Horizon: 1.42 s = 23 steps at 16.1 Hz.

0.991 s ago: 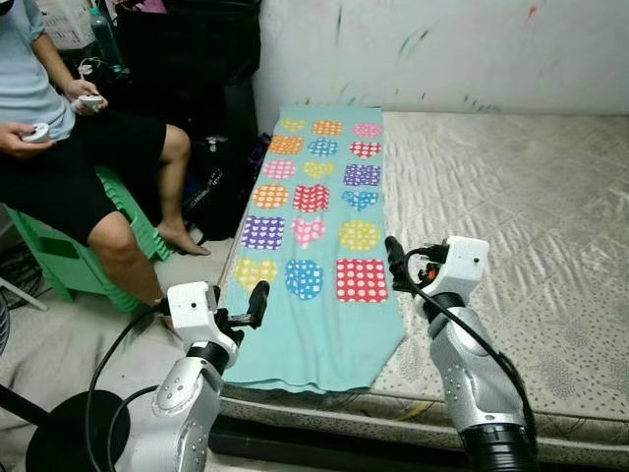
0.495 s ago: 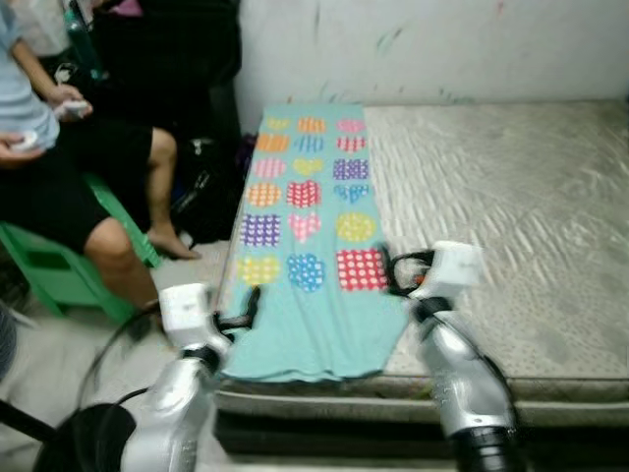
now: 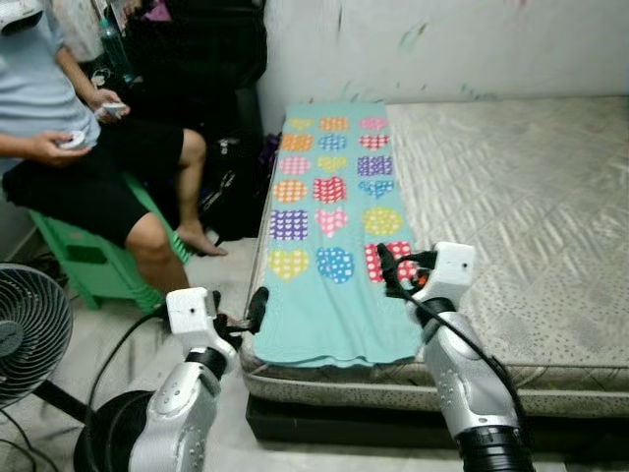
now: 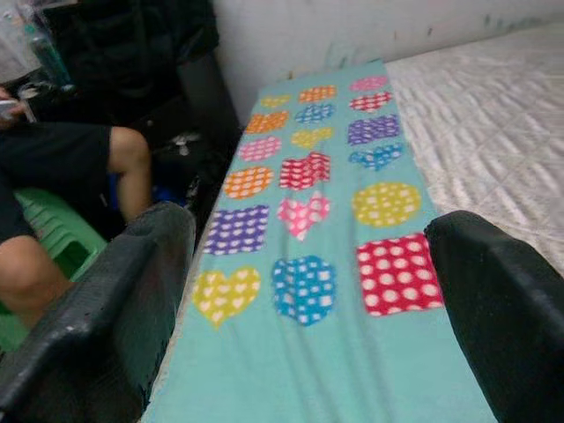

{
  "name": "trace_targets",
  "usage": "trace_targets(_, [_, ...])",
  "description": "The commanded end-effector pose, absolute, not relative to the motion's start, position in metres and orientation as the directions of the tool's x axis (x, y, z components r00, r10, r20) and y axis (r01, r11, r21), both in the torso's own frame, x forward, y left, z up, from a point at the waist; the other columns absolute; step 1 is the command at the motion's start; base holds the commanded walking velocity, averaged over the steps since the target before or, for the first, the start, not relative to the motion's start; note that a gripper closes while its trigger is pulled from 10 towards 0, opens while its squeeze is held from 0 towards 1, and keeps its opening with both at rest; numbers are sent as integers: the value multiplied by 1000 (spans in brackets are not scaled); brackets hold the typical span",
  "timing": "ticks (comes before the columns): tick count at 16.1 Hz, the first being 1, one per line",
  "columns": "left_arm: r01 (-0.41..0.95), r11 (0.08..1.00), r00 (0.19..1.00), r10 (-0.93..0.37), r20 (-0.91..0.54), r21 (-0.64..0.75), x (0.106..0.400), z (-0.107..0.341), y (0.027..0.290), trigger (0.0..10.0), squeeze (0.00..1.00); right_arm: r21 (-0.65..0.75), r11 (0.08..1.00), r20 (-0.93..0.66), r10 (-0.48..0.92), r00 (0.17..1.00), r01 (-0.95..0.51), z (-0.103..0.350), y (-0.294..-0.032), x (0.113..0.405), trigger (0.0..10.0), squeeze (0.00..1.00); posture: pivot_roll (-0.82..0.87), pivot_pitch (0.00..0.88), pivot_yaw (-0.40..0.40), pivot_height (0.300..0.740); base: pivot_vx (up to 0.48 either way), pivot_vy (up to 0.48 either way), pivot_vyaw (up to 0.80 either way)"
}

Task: Clean up the room

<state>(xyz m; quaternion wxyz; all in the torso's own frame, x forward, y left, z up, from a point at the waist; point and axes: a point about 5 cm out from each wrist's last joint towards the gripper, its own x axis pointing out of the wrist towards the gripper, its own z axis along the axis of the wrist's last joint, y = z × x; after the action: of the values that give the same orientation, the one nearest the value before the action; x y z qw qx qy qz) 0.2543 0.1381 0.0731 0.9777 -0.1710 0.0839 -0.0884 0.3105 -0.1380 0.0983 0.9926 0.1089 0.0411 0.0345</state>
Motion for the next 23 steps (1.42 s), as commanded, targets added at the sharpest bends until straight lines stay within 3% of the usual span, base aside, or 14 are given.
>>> trace_targets(1, [153, 926, 972, -203, -116, -344, 255, 77, 140, 10000, 0, 221, 973, -56, 84, 995, -70, 103, -136, 313, 10000, 0, -84, 0, 88, 740, 0, 0, 0])
trace_targets(4, [166, 922, 971, -215, -107, -349, 255, 77, 140, 10000, 0, 220, 973, -53, 86, 995, -72, 102, -135, 312, 10000, 0, -83, 0, 89, 740, 0, 0, 0])
trace_targets(13, [192, 912, 966, -240, -91, -363, 254, 78, 138, 10000, 0, 223, 973, -49, 74, 996, -62, 102, -138, 312, 10000, 0, -85, 0, 90, 740, 331, 0, 0])
trace_targets(18, [187, 915, 967, -236, -99, -357, 254, 78, 140, 10000, 0, 179, 984, -23, -1, 1000, 5, 104, -149, 312, 10000, 0, -81, 0, 93, 740, 280, 0, 0])
trace_targets(23, [158, 919, 971, -212, -115, -362, 256, 75, 142, 10000, 0, 150, 989, -50, 0, 999, 8, 94, -153, 308, 10000, 0, -79, 0, 92, 740, 0, 0, 0])
